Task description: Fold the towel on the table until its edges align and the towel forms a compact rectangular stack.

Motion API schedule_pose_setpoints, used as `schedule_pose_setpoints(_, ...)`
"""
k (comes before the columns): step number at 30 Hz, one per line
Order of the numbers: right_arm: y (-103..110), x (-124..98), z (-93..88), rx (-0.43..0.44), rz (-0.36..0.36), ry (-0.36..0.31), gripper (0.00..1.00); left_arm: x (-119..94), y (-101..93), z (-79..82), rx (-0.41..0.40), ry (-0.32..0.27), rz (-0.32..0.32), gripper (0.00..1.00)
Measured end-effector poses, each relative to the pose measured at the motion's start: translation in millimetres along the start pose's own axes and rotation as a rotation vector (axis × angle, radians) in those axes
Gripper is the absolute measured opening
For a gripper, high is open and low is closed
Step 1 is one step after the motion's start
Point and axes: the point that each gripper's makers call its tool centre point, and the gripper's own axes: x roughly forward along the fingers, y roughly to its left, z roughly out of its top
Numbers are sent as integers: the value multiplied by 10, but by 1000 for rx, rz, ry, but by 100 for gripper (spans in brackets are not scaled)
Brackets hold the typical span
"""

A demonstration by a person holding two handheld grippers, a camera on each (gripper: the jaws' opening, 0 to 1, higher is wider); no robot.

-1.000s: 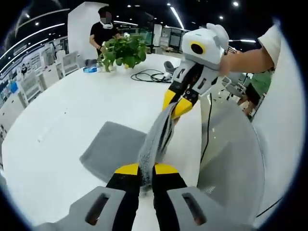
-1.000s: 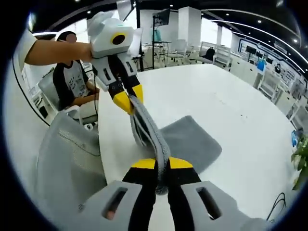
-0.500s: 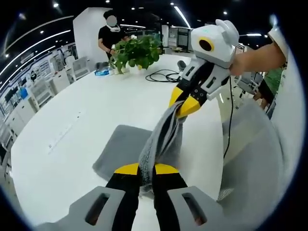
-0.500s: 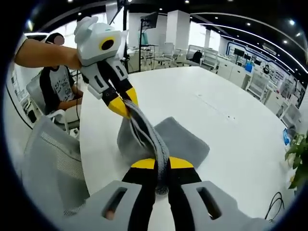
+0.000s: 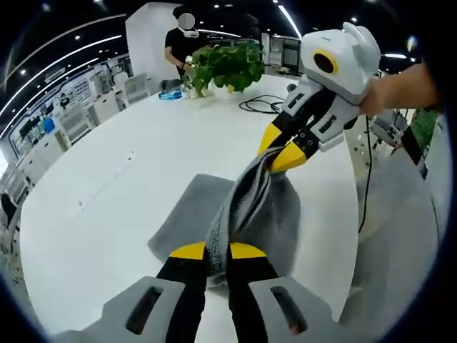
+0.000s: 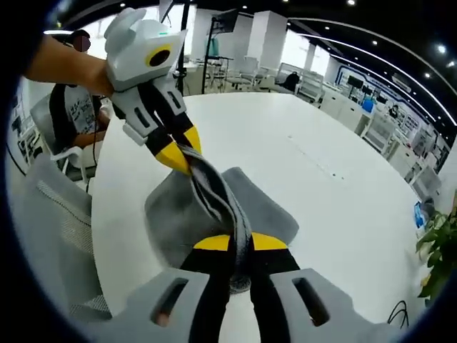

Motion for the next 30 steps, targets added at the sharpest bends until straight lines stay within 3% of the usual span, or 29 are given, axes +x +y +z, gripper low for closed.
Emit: schedule_pose_setpoints(30,-292,653,-353,25,42,142,10,609,285,-382,-77,126,-8,14)
